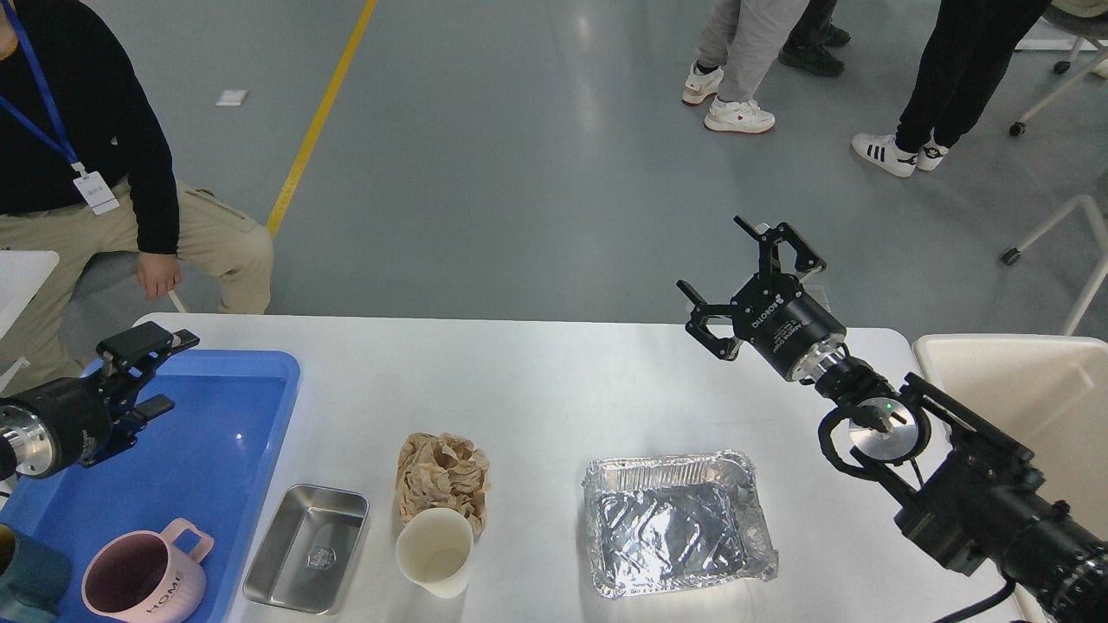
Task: Tidy desktop
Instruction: 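Open the left gripper and raise it away from the mug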
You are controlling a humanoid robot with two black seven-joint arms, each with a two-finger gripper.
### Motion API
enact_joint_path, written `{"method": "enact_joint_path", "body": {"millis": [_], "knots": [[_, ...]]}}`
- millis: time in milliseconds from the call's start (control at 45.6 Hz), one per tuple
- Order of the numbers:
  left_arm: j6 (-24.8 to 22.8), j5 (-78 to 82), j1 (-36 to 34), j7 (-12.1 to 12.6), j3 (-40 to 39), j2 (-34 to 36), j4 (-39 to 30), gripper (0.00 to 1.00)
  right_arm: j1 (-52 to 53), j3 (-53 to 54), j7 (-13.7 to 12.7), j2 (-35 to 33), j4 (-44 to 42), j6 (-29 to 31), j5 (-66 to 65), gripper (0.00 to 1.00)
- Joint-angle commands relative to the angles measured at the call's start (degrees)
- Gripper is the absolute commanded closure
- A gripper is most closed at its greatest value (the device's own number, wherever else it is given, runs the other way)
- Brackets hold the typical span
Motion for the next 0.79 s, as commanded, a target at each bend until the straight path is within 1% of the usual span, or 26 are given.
{"method": "enact_joint_path", "body": {"millis": [0, 132, 307, 460, 548, 658, 767], "knots": [[0.2, 0.9, 0.2, 0.4, 0.6, 7.8, -6.1, 0.03, 0.1, 0.1, 0.0, 0.1, -0.1, 0.0, 0.0, 0.0], [0.2, 0.9, 0.3, 0.4, 0.5, 16.2, -13.5, 0.03, 0.1, 0.1, 0.0, 0.1, 0.0, 0.0, -0.1, 0.0], [0.9, 1.2, 0.5, 0.3, 0.8, 23.7, -18.9, 0.03, -0.2, 0.1, 0.0, 0.0, 0.1, 0.0, 0.0, 0.0], [1.8, 1.4, 0.3, -0.1, 1.6, 28.7, -22.7, 0.03, -0.2, 0.2, 0.0, -0.3, 0.2, 0.0, 0.0, 0.0], [1.9, 1.4, 0.2, -0.3, 1.6, 30.8, -24.7, 0.03, -0.2, 0.3, 0.0, -0.6, 0.2, 0.1, 0.0, 0.0], [2.0, 1.2, 0.2, -0.3, 1.6, 31.6, -25.0, 0.03, -0.3, 0.3, 0.0, -0.6, 0.2, 0.1, 0.0, 0.0], [4.0, 1.1, 0.3, 0.2, 2.2, 31.6, -24.9, 0.03, -0.5, 0.3, 0.0, -0.6, 0.2, 0.1, 0.0, 0.0]]}}
